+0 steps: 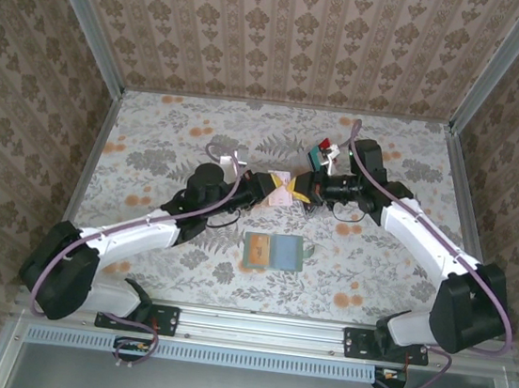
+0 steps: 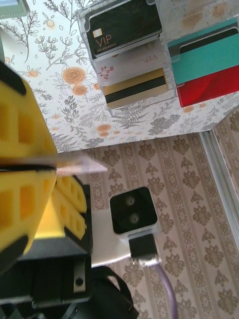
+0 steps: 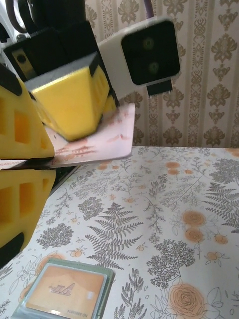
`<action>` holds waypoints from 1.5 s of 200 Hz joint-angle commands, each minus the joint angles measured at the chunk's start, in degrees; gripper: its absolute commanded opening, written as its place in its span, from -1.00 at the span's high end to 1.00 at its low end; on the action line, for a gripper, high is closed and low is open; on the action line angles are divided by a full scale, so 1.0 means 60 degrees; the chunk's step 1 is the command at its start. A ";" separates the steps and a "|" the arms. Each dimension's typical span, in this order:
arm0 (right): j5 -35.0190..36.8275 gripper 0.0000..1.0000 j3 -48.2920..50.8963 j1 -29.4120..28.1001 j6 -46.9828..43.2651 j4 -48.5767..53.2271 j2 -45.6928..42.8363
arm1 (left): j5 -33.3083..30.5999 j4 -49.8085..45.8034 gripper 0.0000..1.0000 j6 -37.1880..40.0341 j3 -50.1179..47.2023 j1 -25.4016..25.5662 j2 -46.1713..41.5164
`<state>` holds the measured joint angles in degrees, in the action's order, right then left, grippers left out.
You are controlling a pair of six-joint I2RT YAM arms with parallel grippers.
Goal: Put the credit cards into the card holder
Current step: Pass the credit card.
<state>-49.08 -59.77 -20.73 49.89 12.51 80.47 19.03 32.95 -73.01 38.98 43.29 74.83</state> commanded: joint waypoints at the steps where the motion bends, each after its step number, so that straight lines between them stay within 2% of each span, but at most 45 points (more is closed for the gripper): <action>1: -0.0310 0.73 0.0103 -0.0040 0.0149 -0.0316 0.0115 | -0.0075 0.0344 0.98 -0.0180 -0.0108 0.0007 -0.0395; 36: -0.0565 0.38 0.0191 -0.0044 0.0390 -0.0803 0.0050 | -0.0197 0.0524 1.00 -0.0546 -0.0139 0.0007 -0.0412; 59: -0.0800 0.35 0.0176 -0.0083 0.0502 -0.1025 0.0124 | -0.0283 0.0797 1.00 -0.0858 -0.0183 0.0007 -0.0408; 87: -0.1058 0.36 0.0131 -0.0157 0.0505 -0.1229 0.0253 | -0.0269 0.1222 0.85 -0.1214 -0.0238 0.0009 -0.0343; 103: -0.0832 0.45 0.0125 -0.0178 0.0359 -0.1048 0.0303 | -0.0385 0.1376 0.70 -0.1339 -0.0302 0.0011 -0.0362; 115: -0.0509 0.61 0.0142 -0.0138 0.0240 -0.0756 0.0331 | -0.0384 0.1594 0.62 -0.1439 -0.0337 -0.0004 -0.0372; 134: -0.0113 0.65 0.0230 -0.0083 0.0237 -0.0543 0.0337 | -0.0388 0.1905 0.51 -0.1528 -0.0385 0.0007 -0.0412; 300: 0.0801 0.59 0.0336 0.0101 0.0386 -0.0121 0.0230 | -0.0373 0.2142 0.53 -0.1586 -0.0597 -0.0037 -0.0445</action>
<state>-47.81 -59.02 -20.62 52.31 8.49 81.82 16.64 40.42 -81.52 35.20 43.33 73.84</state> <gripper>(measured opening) 0.205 0.238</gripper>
